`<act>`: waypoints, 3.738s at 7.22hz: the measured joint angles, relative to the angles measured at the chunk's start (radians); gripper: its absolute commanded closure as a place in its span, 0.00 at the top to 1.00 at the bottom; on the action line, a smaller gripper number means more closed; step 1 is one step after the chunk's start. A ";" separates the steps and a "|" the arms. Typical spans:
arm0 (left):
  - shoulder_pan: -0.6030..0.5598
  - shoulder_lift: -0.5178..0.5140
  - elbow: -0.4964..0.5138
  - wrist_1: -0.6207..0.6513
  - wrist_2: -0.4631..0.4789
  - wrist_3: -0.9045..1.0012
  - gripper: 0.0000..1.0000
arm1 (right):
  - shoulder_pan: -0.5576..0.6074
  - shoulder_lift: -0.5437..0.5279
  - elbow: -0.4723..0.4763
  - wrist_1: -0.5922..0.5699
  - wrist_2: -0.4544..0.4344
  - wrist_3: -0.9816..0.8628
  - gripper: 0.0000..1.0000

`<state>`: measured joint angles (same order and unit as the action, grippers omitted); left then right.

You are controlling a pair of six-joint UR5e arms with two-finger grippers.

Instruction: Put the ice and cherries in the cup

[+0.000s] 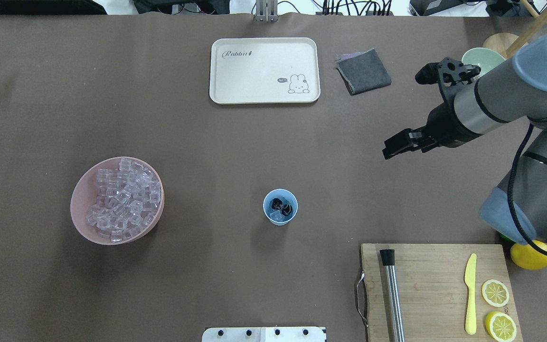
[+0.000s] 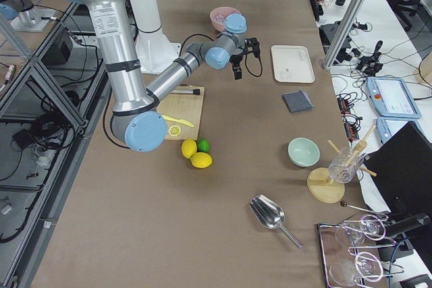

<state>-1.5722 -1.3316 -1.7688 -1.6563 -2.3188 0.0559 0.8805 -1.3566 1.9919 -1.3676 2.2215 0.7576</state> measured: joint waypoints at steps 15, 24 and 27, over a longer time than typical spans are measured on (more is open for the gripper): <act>0.031 0.003 0.005 -0.059 -0.050 -0.070 0.98 | 0.671 -0.307 -0.227 -0.512 0.010 -1.018 1.00; 0.032 -0.004 0.004 -0.059 -0.048 -0.068 0.98 | 0.685 -0.346 -0.213 -0.511 0.010 -1.033 1.00; 0.034 -0.003 0.004 -0.059 -0.048 -0.068 0.98 | 0.686 -0.364 -0.210 -0.511 0.012 -1.037 1.00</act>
<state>-1.5387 -1.3347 -1.7646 -1.7150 -2.3669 -0.0123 1.5669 -1.7207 1.7816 -1.8791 2.2336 -0.2790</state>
